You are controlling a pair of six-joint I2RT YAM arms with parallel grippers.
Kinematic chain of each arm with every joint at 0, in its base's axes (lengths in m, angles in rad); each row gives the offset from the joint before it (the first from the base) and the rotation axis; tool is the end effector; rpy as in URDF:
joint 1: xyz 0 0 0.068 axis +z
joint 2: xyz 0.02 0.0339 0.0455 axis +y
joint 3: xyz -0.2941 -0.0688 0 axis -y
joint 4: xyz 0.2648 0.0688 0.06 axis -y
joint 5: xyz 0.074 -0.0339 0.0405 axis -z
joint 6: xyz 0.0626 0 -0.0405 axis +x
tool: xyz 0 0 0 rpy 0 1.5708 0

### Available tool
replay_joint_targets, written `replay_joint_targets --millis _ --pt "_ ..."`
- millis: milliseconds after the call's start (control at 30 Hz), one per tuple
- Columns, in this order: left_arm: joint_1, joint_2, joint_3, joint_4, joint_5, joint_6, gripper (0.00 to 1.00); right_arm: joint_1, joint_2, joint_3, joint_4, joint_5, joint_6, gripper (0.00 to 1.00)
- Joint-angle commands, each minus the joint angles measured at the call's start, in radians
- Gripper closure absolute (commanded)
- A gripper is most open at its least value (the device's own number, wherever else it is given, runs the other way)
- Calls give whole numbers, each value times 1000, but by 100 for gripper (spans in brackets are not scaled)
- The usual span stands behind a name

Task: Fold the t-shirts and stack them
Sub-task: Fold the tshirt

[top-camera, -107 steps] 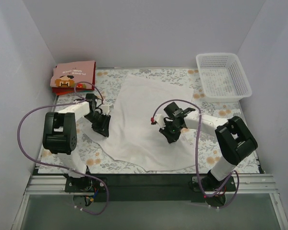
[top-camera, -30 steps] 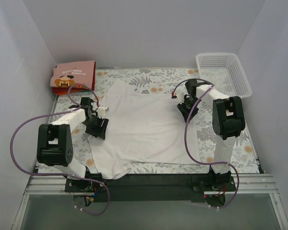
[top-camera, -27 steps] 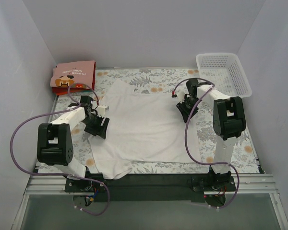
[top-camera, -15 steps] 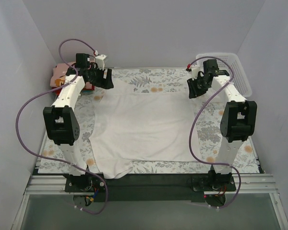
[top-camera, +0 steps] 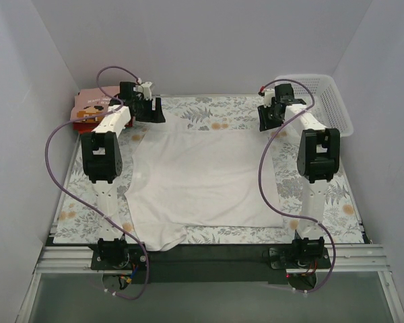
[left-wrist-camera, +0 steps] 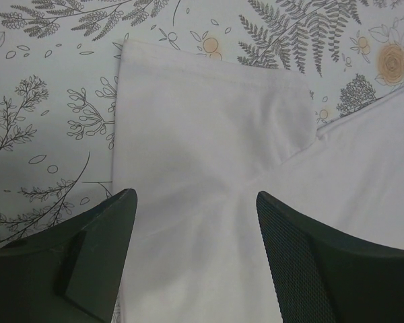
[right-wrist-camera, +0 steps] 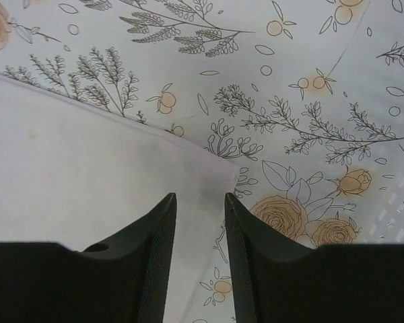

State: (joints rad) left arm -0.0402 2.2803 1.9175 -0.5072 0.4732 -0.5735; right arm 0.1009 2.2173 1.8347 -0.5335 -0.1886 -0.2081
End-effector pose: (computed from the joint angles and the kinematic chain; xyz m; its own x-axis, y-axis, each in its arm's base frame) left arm 0.5625 -0.0512 0.1996 -0.8203 -0.4504 -0.3527 -0.1377 0.7538 -0.6425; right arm 0.5438 0.0668 0.1976 -0.7283 -0.2777 -0.6265 -0.3710 0.9284 0.0197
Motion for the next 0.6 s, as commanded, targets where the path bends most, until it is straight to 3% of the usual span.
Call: replay_joint_targets --millis 0,400,567 --pt "2 1 46 50 -2 -20 29 -1 8 18 102 58 41 58" --pt "2 103 84 84 -30 -19 28 -7 108 66 121 48 78 54" --pt "0 186 195 95 -24 -60 26 -10 117 41 121 21 78 62"
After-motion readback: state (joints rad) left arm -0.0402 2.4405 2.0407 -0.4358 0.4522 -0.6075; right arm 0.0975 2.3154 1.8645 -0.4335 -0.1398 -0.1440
